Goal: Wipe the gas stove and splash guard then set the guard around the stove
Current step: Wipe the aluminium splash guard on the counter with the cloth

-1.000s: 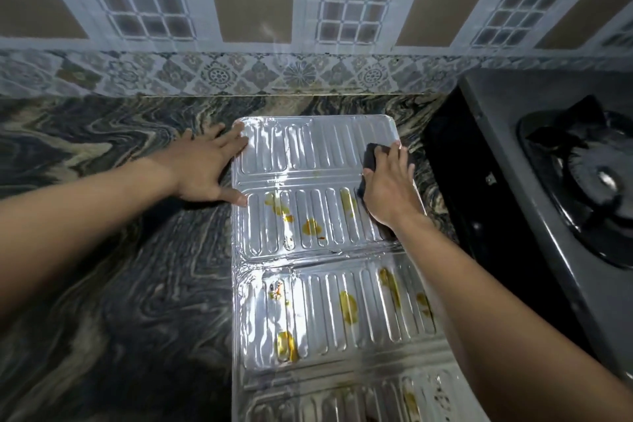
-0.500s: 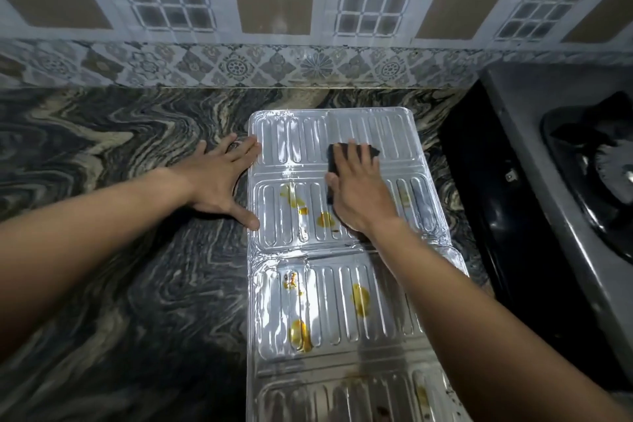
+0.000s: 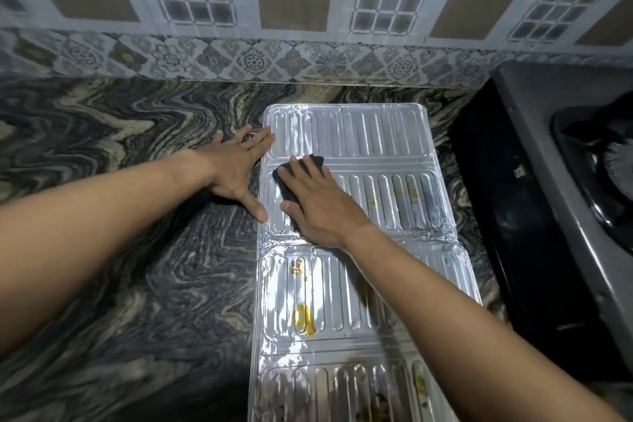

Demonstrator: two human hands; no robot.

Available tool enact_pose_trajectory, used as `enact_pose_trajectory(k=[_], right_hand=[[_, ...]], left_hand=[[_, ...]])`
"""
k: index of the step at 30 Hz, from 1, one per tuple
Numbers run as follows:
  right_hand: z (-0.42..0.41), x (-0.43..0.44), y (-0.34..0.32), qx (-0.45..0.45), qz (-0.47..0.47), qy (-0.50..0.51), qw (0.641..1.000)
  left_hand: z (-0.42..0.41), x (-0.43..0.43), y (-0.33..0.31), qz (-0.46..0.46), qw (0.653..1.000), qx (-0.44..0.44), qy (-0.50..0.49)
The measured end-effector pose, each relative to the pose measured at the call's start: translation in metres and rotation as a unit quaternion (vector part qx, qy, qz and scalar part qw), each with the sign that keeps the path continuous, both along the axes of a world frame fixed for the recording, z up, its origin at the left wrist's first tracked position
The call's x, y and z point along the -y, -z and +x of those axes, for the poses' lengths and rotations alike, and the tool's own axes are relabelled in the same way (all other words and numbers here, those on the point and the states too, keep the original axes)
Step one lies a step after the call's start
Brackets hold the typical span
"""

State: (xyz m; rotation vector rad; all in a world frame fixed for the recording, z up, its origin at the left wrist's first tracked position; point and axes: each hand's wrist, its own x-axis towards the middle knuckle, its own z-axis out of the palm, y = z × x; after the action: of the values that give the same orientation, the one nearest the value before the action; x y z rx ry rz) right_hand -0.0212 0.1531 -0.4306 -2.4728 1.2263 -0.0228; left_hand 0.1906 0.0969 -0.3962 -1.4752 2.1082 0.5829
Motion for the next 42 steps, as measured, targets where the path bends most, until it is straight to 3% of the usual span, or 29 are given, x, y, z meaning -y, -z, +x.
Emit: enact_pose_trajectory(k=[6, 18, 24, 31, 42], right_hand=[[-0.009, -0.016, 0.001, -0.055, -0.018, -0.04, 0.998], [-0.084, -0.007, -0.001, -0.046, 0.032, 0.144, 0.988], [-0.088, -0.005, 0.002, -0.058, 0.015, 0.151, 0.987], [-0.095, -0.001, 0.002, -0.045, 0.01, 0.147, 0.988], [-0.141, 0.011, -0.007, -0.059, 0.03, 0.277, 0.959]], left_hand=[[-0.001, -0.002, -0.002, 0.001, 1.0, -0.001, -0.005], [-0.011, -0.006, -0.011, -0.01, 1.0, 0.013, -0.012], [-0.017, -0.04, -0.011, -0.03, 0.999, -0.037, -0.026], [-0.02, -0.064, -0.003, -0.022, 1.0, -0.012, -0.017], [-0.024, -0.064, -0.008, -0.011, 1.0, -0.007, -0.028]])
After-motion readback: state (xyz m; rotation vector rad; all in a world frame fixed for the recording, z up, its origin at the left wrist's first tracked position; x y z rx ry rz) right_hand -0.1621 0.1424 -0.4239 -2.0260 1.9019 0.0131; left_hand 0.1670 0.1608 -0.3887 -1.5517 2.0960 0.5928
